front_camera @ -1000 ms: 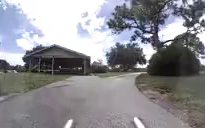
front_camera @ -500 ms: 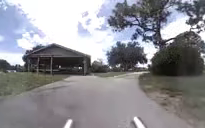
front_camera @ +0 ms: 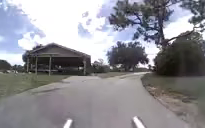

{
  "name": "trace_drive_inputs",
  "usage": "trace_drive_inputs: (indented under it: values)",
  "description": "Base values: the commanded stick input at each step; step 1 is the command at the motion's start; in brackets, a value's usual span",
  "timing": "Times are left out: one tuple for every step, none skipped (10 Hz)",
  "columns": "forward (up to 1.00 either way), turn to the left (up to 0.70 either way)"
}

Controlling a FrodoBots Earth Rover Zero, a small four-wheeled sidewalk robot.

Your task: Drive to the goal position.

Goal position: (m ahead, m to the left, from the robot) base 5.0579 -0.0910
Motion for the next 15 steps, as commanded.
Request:
trace_drive_inputs:
  values:
    - [0.70,0.00]
    - [0.70,0.00]
    - [0.70,0.00]
    - [0.70,0.00]
    - [0.70,0.00]
    - [0.70,-0.01]
    - [0.70,-0.14]
    - [0.70,-0.33]
    - [0.70,-0.34]
    - [0.70,-0.35]
    - [0.70,-0.35]
    - [0.70,-0.07]
    - [0.70,-0.01]
    - [0.70,0.00]
    - [0.70,0.00]
